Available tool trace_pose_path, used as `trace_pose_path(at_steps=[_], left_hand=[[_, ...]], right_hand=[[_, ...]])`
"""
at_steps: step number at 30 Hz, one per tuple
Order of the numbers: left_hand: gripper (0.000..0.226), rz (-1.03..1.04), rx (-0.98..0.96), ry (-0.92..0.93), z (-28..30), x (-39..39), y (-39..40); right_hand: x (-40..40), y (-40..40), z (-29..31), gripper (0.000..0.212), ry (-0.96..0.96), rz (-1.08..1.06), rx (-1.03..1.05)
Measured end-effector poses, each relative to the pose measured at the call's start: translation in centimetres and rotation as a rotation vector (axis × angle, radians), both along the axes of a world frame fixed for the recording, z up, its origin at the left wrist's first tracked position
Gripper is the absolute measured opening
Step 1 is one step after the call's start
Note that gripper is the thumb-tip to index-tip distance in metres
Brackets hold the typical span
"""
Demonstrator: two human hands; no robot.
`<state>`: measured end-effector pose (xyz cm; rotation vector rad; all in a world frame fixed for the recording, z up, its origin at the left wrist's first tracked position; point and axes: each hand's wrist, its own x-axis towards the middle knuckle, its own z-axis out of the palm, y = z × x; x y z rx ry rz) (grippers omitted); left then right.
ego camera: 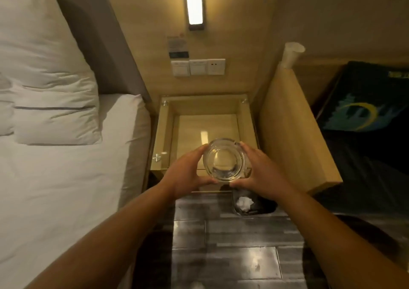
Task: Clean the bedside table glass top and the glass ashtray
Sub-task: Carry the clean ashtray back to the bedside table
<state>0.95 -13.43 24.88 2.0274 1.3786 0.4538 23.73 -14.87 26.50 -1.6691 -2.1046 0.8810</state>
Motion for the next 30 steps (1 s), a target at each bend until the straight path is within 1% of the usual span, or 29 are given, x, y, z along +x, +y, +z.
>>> trace_pose_path(at_steps=[5,9,15,20,23,27,30], left_hand=[[0.1,0.089,0.008,-0.02,-0.4,-5.4,3.5],[0.103,0.153,-0.005,0.016,-1.3,-8.4,7.4],[0.098,0.22,-0.056,0.007,-3.1,-13.0,16.6],[0.086,0.246,-0.082,-0.055,-4.4,-16.4,24.8],[0.086,0.275,-0.098,-0.05,-6.7,-18.3,29.2],[0.087,0.276,-0.143,-0.019,-11.2,-20.8,35.1],[0.087,0.267,-0.13,-0.035,-15.0,-22.1,39.4]], right_hand=[[-5.7,5.5,-0.6,0.115,-0.034,0.081,0.019],[-8.9,10.6,-1.7,0.115,-0.043,0.126,0.027],[-13.6,21.3,-3.9,0.114,-0.044,0.199,0.017],[-17.4,31.0,-6.3,0.115,-0.027,0.27,0.009],[-19.3,35.9,-8.5,0.113,-0.025,0.277,0.0],[-21.5,41.3,-12.4,0.106,0.016,0.261,0.001],[-22.7,45.0,-16.7,0.11,0.023,0.22,-0.004]])
